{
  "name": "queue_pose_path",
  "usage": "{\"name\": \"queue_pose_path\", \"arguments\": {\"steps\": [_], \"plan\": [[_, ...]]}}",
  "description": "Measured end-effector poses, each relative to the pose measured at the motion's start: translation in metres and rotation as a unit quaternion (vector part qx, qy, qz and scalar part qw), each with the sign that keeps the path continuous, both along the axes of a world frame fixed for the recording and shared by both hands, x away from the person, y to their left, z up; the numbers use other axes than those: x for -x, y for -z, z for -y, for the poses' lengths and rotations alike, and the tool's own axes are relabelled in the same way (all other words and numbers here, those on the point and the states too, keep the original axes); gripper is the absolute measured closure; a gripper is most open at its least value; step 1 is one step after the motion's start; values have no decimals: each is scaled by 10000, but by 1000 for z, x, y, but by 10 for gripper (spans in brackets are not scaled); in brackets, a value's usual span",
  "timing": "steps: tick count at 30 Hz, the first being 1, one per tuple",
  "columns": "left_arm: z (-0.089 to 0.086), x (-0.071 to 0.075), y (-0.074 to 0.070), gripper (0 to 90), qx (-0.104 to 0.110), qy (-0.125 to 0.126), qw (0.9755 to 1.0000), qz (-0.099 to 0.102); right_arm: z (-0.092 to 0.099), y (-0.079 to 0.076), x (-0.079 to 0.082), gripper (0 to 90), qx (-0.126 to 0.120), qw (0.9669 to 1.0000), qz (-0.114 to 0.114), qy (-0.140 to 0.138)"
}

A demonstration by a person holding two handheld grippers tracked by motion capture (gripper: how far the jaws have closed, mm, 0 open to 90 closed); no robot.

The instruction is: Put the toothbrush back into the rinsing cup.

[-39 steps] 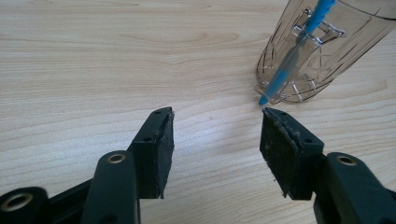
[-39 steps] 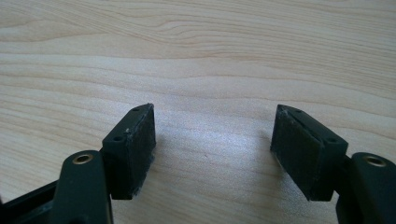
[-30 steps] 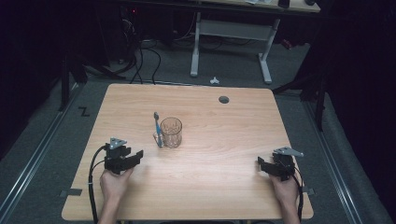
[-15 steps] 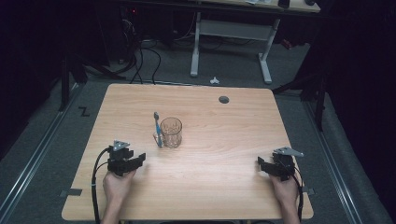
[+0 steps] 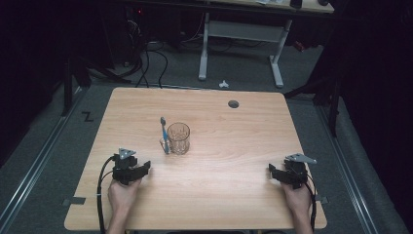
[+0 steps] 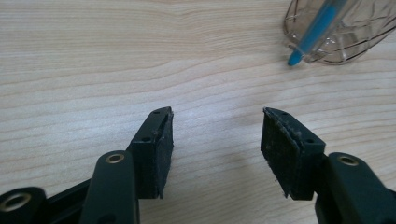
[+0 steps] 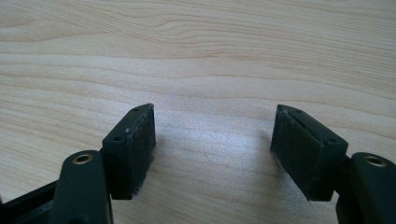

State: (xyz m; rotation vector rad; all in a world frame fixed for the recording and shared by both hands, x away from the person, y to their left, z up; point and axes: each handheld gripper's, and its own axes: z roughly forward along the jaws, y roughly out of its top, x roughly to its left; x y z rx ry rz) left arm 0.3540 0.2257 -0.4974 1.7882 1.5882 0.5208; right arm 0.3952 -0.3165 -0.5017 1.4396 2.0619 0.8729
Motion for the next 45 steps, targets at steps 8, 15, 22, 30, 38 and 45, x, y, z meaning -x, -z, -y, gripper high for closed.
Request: {"name": "queue_pose_path", "arguments": {"steps": [8,15,22,30,38,45], "plan": [[1,-3,3,435,-174,-81,9998,44,0,0,0,309,1,10000,0,-1],[-3,-4,5,429,-394,-286,9987,133,0,0,0,309,-1,10000,-1,-3],[-4,-6,7,421,-571,-358,9976,182,0,0,0,309,1,10000,3,-4],[-5,-8,9,395,-620,-422,9968,261,0,0,0,309,1,10000,3,-4],[-5,-8,11,372,-615,-444,9966,322,0,0,0,309,0,10000,8,-3],[-5,-9,11,366,-599,-495,9964,327,0,0,0,309,2,10000,6,-14]]}}
